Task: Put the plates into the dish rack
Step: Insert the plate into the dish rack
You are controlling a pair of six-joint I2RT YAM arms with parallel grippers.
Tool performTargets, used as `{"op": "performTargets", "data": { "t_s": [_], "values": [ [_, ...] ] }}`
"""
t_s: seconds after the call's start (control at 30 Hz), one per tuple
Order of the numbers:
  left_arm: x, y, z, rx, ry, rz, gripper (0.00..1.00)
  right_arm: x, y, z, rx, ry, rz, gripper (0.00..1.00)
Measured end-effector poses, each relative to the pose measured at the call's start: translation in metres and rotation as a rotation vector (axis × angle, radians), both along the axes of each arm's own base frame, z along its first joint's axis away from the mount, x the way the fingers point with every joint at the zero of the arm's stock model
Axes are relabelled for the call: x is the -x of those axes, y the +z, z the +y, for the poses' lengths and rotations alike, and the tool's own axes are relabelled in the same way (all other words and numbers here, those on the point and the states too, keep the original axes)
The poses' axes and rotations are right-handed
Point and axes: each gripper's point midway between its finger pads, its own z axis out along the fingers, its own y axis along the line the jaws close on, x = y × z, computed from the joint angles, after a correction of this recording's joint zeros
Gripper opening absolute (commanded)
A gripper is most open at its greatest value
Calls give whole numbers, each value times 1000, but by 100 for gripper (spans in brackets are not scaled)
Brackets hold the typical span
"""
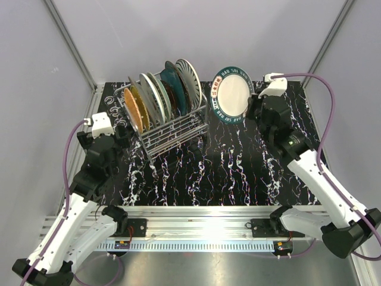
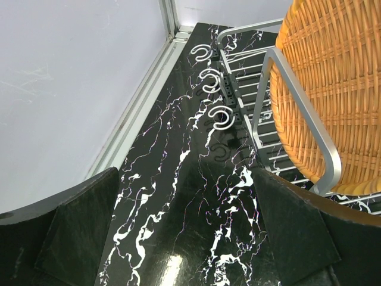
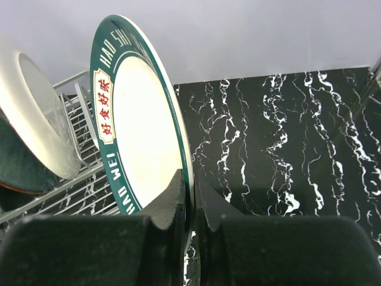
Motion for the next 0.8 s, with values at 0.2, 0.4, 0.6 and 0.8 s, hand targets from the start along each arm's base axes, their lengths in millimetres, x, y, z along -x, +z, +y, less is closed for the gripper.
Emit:
{"op": "performTargets", "data": {
  "t_s": [0.2,0.4,0.6,0.8],
  "values": [
    [1,-1,0,0,0,0,99,8,1,12,61,12,-10,0],
    [1,-1,0,1,-1,-1,99,10,0,30,124,29,-15,0],
    [1,0,0,2,-1,-4,99,6,-3,46,176,38,-24,0],
    [2,0,0,5,-6,-6,99,3,-2,62,242,32,-47,0]
  ]
}}
